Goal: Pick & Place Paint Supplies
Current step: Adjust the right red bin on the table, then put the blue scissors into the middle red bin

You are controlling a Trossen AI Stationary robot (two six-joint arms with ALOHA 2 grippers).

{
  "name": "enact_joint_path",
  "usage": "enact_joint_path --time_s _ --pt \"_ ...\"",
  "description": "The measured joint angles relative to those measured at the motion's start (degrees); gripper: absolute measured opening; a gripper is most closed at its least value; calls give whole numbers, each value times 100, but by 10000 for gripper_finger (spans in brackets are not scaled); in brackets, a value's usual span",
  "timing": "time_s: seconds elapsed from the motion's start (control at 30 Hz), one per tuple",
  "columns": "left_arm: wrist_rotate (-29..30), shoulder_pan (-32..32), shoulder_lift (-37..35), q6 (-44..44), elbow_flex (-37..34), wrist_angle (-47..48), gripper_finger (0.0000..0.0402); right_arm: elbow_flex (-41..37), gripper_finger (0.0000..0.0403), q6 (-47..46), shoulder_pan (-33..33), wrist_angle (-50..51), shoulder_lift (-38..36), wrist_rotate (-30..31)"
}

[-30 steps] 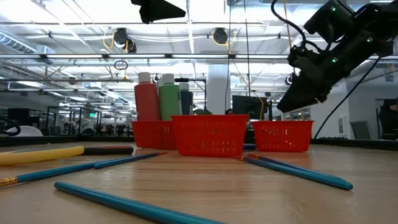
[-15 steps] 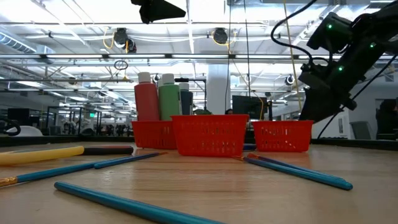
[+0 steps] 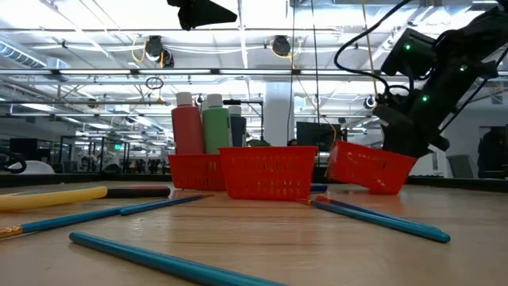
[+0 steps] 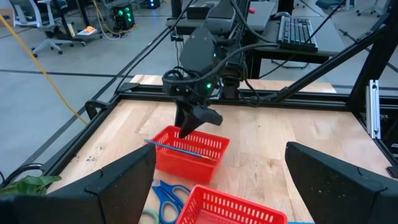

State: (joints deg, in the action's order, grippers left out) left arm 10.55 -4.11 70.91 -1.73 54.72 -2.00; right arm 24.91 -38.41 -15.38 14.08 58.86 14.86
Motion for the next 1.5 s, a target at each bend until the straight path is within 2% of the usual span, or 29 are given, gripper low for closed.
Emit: enact_joint_path --time_s 0.3,0.6,0.87,1.03,1.3,1.5 --pt "1 1 0 0 0 0 365 0 11 504 -2 9 -413 -14" --pt "0 1 0 1 0 0 365 11 6 -130 -435 917 -617 187" --pt "0 0 -2 0 0 0 365 11 9 -882 -492 995 -615 465" --pt "0 1 0 -1 0 0 365 -2 30 -890 -492 766 -610 445" --pt "0 0 -1 0 0 0 365 0 115 -655 -490 206 -613 443" --pt "1 0 0 0 0 0 365 -2 167 477 -490 -715 -613 395"
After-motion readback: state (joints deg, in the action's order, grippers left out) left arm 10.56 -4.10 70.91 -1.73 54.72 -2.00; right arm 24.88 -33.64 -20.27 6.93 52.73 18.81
